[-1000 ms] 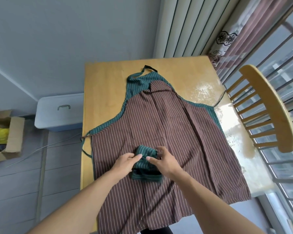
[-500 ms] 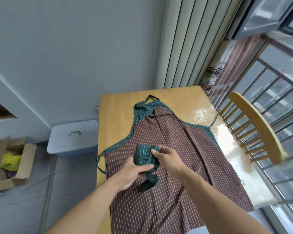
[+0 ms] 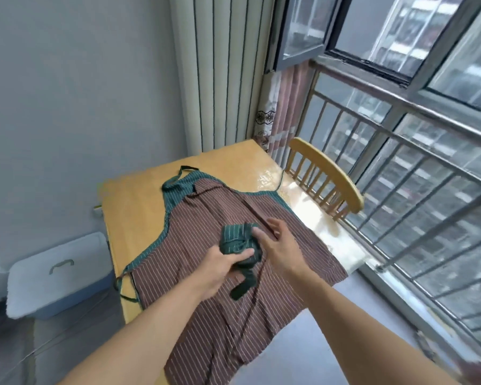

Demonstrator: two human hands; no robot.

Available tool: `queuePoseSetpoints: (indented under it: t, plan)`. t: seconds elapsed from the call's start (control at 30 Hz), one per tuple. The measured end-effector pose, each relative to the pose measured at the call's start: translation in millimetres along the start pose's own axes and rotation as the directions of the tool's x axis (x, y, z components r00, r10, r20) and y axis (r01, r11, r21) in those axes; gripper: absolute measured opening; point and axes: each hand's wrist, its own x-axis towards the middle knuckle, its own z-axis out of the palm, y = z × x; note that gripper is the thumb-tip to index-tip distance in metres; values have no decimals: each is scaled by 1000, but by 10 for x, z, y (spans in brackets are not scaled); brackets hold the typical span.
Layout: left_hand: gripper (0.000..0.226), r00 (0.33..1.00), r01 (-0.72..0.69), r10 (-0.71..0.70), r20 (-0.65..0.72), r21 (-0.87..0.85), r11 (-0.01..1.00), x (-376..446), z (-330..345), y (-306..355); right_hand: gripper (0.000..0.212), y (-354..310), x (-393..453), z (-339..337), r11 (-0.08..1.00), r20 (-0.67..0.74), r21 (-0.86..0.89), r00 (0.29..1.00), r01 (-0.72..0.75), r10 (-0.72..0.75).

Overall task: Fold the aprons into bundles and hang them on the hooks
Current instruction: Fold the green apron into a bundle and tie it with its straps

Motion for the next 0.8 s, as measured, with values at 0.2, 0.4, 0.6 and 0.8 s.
queuePoseSetpoints:
  t: [0.2, 0.4, 0.6, 0.8]
  plan:
    - [25, 1000, -8, 9, 0, -80, 997, -42, 806, 186, 46, 241, -619, -694, 999, -141, 21, 989, 37, -33]
    - [31, 991, -25, 24, 133, 8, 1000, -279, 1920, 88, 37, 664, -1401, -1499, 992, -116, -117, 991, 52, -66]
    - [65, 968, -159, 141, 208, 71, 985, -846, 3350, -230, 40, 1223, -2390, -2433, 990, -263, -143, 965, -14, -24]
    - [42, 902, -184, 154, 402, 36, 982, -1476, 4558, -536, 24, 1622, -3284, -3261, 948, -433, 315, 895, 40, 106]
